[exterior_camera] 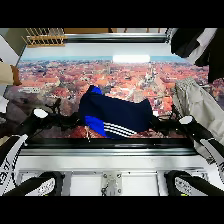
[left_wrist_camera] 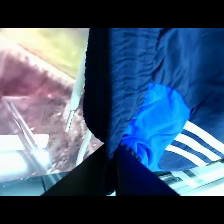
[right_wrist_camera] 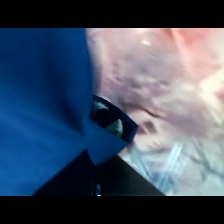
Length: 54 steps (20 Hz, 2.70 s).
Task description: Fold the clothes and pants, and hang the long-sleeved shirts on hangers.
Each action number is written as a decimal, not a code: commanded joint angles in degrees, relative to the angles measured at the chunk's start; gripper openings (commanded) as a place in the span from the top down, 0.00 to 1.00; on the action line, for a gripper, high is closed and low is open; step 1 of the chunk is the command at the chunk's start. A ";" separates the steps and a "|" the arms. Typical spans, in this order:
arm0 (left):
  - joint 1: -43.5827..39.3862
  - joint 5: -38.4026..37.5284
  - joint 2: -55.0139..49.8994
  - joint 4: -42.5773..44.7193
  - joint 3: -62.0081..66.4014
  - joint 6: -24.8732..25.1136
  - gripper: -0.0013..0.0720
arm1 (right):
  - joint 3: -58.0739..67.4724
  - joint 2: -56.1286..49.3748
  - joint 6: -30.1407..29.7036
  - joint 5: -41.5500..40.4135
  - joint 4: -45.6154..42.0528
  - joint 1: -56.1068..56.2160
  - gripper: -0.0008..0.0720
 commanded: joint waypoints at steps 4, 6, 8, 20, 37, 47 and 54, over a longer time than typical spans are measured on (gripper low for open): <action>0.07 -4.28 9.70 0.48 17.79 -0.09 0.96 | 21.64 10.64 -10.71 9.62 -10.45 -0.85 0.99; 0.04 -6.08 15.80 0.48 27.69 -0.09 0.96 | 34.88 15.02 -10.73 14.45 -15.91 -0.83 0.99; 0.04 -6.25 21.92 0.50 35.89 -0.09 0.96 | 45.29 18.71 -10.69 16.31 -17.44 -0.83 0.99; 0.07 -14.21 46.71 2.69 44.44 -16.72 0.96 | 55.63 34.77 -6.49 10.56 -17.59 -0.83 0.99; 0.07 6.40 -1.81 6.95 27.39 -14.05 0.96 | 57.53 -20.44 -5.75 -9.53 -8.48 13.77 0.87; 7.26 -13.16 -13.40 19.56 40.15 -8.22 0.07 | 50.93 -5.25 -8.35 6.99 -11.63 2.69 0.06; 7.56 -5.90 0.20 16.13 1.27 -3.04 0.07 | 26.03 14.49 -8.28 9.62 -12.13 3.13 0.06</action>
